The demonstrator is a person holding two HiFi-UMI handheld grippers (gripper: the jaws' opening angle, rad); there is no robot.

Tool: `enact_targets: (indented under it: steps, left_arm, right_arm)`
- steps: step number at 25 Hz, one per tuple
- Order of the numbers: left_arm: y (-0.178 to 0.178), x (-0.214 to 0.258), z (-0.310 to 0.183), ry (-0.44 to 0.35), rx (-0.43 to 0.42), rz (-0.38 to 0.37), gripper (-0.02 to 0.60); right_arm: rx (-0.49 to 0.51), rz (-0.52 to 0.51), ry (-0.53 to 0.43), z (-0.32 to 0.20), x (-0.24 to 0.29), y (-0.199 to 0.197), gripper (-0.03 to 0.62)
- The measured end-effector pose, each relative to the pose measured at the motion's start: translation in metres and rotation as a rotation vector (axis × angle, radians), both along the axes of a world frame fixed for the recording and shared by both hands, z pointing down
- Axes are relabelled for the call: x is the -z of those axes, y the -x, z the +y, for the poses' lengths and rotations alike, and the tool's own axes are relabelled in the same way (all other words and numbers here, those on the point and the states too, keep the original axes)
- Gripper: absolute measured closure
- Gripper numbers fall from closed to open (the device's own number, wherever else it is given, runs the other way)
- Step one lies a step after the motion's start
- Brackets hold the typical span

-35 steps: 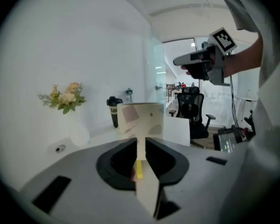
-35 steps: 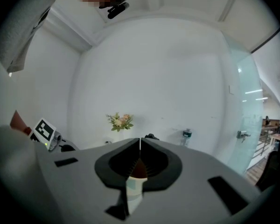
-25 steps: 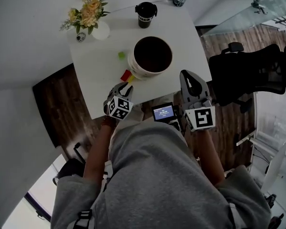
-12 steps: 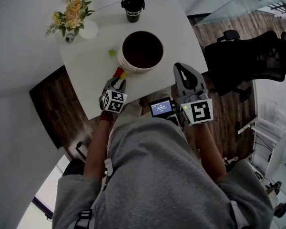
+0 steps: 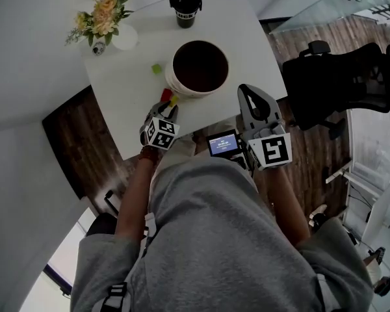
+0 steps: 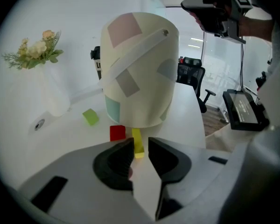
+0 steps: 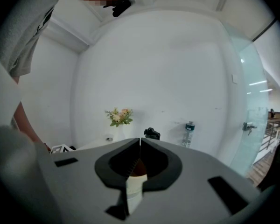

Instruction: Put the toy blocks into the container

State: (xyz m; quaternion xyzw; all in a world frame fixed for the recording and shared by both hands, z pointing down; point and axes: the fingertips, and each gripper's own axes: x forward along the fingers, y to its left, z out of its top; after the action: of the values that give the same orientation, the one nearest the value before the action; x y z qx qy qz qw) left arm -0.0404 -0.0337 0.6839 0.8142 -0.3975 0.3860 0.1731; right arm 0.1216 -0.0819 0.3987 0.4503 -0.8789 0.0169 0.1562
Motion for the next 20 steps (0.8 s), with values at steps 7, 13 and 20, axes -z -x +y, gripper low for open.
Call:
enact_targets:
  steps: [7,13,20]
  left_arm:
    - [0.004,0.008,-0.009,-0.048,0.041,-0.014,0.48]
    - [0.002,-0.01,0.0,0.02,0.035,-0.034,0.5]
    - [0.006,-0.005,0.006,0.077,0.003,-0.045,0.515]
  right_arm:
    - [0.002,-0.007,-0.011,0.003,-0.001,-0.001,0.588]
    - [-0.015,-0.003,-0.001,0.004,-0.003,-0.006,0.586]
    - [-0.009,-0.005,-0.003,0.004,-0.004,-0.005,0.586]
